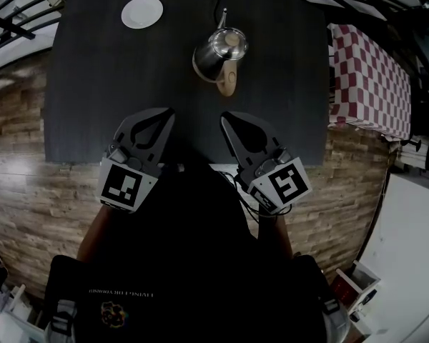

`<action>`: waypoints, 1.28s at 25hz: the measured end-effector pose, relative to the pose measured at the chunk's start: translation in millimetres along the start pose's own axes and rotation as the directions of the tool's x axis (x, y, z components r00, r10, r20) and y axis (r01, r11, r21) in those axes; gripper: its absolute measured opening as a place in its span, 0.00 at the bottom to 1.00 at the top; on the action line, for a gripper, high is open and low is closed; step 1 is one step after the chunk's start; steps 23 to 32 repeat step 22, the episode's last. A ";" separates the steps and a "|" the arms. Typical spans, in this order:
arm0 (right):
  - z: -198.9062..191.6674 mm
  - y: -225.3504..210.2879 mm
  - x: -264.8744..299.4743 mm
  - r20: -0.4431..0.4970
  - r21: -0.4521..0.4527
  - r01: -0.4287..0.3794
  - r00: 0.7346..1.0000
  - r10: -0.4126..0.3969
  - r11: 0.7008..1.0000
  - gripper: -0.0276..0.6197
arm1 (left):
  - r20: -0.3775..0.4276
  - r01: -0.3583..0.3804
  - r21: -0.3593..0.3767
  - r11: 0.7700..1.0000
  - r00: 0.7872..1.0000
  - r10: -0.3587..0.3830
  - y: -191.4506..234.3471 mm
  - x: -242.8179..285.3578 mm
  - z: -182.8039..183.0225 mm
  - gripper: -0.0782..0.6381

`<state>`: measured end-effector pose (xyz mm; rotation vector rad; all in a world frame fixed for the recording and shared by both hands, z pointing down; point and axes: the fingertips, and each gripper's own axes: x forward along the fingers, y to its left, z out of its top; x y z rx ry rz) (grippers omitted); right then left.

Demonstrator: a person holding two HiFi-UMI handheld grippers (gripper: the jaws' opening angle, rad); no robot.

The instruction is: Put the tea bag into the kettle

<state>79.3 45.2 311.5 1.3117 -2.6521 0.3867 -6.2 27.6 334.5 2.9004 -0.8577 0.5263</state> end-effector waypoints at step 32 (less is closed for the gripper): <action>2.6 25.0 7.6 0.004 -0.028 0.000 1.000 0.000 1.000 0.07 | 0.023 0.002 -0.013 1.000 1.000 -0.002 4.0 -23.8 -6.6 0.12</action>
